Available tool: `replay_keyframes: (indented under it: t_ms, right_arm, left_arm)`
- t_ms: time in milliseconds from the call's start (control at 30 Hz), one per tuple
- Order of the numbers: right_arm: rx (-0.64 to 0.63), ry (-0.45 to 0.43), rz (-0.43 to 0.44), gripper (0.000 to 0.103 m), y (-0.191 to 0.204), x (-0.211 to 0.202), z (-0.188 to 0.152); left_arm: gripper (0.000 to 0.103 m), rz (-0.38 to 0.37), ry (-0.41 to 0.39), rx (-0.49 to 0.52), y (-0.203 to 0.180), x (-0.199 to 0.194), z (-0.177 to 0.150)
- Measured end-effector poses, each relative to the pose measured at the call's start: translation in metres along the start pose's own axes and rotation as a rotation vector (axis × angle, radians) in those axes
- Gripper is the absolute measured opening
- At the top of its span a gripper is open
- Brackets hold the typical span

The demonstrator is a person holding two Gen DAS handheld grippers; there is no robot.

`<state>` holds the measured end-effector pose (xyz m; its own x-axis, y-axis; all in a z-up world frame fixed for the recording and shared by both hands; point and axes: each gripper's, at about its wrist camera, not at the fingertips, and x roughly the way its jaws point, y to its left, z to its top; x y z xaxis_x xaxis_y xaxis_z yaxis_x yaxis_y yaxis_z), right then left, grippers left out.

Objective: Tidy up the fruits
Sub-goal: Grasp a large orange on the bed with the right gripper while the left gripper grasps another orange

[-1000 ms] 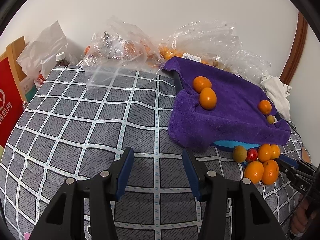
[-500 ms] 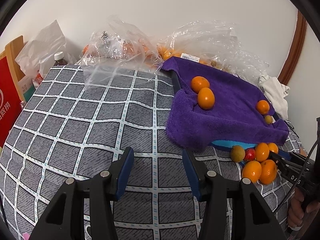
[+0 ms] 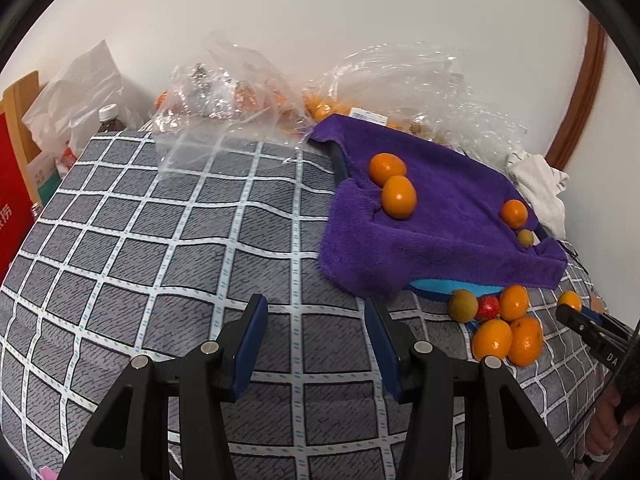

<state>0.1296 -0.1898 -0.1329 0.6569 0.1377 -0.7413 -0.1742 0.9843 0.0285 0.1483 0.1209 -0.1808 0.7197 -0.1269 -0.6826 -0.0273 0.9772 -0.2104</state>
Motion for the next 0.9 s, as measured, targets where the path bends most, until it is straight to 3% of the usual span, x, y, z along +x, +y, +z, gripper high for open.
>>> replay_keyframes:
  t_ms: [233,433,733,900]
  right_arm:
    - [0.050,-0.033,0.000,0.034,-0.028,-0.027,-0.012]
    - [0.047,-0.042,-0.022,0.034,-0.045,-0.038,-0.025]
    - [0.068,-0.046,-0.029,0.034,-0.068,-0.047,-0.032]
    - [0.067,-0.040,-0.037,0.034,-0.075,-0.047,-0.037]
  left_arm:
    - [0.048,-0.105,0.007,0.062,-0.020,-0.002,-0.004]
    - [0.048,-0.218,0.088,0.096,-0.061,-0.001,-0.010]
    - [0.047,-0.189,0.147,0.159,-0.099,0.013,-0.012]
    - [0.038,-0.208,0.156,0.145,-0.101,0.021,-0.015]
